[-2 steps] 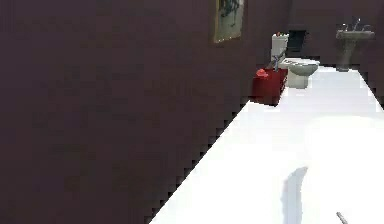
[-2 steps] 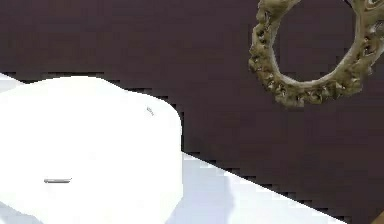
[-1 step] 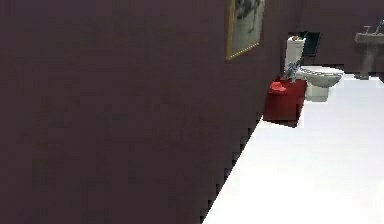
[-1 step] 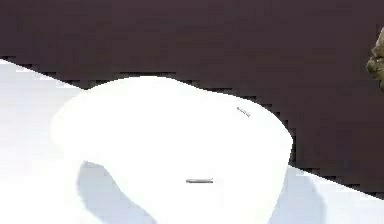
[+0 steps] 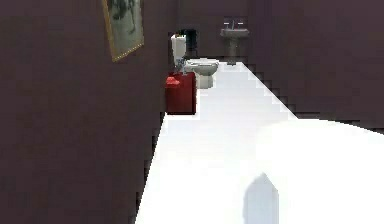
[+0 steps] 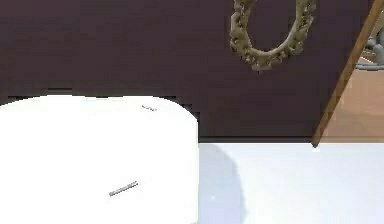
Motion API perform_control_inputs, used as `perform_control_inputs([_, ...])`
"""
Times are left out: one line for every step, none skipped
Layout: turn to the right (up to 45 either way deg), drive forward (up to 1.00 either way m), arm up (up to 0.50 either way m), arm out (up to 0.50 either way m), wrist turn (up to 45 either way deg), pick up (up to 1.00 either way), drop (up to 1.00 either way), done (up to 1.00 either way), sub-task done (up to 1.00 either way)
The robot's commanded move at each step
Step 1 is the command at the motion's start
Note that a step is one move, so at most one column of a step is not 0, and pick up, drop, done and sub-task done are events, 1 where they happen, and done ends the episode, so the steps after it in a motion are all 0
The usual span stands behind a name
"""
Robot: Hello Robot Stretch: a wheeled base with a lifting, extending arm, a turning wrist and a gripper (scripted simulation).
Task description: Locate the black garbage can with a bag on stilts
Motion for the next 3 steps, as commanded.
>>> perform_control_inputs([0.0,0.75,0.0,0.0,0.0,0.0,0.0,0.0,0.0])
perform_control_inputs([0.0,0.6,0.0,0.0,0.0,0.0,0.0,0.0,0.0])
perform_control_inputs([30.0,0.0,0.0,0.0,0.0,0.0,0.0,0.0,0.0])
